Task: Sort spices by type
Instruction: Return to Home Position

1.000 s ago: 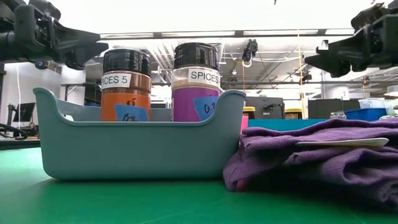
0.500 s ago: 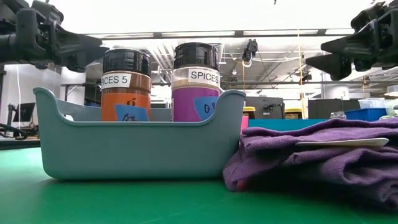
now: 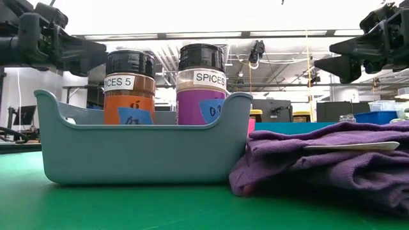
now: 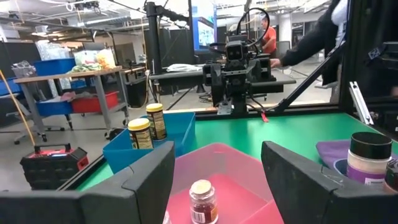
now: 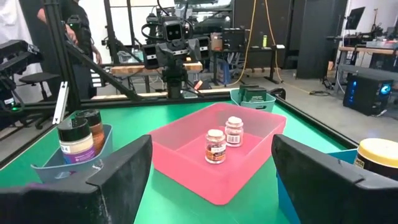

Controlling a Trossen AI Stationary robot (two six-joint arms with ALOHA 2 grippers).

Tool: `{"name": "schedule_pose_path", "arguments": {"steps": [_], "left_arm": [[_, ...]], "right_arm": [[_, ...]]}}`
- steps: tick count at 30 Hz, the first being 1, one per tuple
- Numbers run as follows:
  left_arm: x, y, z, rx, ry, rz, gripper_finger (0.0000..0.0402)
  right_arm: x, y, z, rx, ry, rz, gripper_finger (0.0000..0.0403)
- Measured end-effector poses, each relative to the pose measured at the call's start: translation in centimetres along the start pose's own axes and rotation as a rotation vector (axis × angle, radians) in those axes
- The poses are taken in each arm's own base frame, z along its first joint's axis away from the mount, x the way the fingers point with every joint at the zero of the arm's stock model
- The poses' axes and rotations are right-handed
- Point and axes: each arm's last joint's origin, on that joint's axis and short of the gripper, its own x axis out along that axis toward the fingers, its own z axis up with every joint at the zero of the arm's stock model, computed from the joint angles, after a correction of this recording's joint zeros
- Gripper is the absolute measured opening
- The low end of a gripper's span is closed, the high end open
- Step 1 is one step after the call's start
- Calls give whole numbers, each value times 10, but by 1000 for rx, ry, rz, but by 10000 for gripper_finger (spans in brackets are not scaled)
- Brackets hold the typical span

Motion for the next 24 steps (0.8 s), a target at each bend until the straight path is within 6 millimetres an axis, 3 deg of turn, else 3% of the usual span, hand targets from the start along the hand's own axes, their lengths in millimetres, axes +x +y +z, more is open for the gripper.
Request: {"name": "schedule_pose_path", "arguments": {"steps": [24], "left_arm": [[2, -1, -3, 4, 31, -3, 223]], "right_arm": [[0, 0, 0, 0, 0, 0, 286]]}}
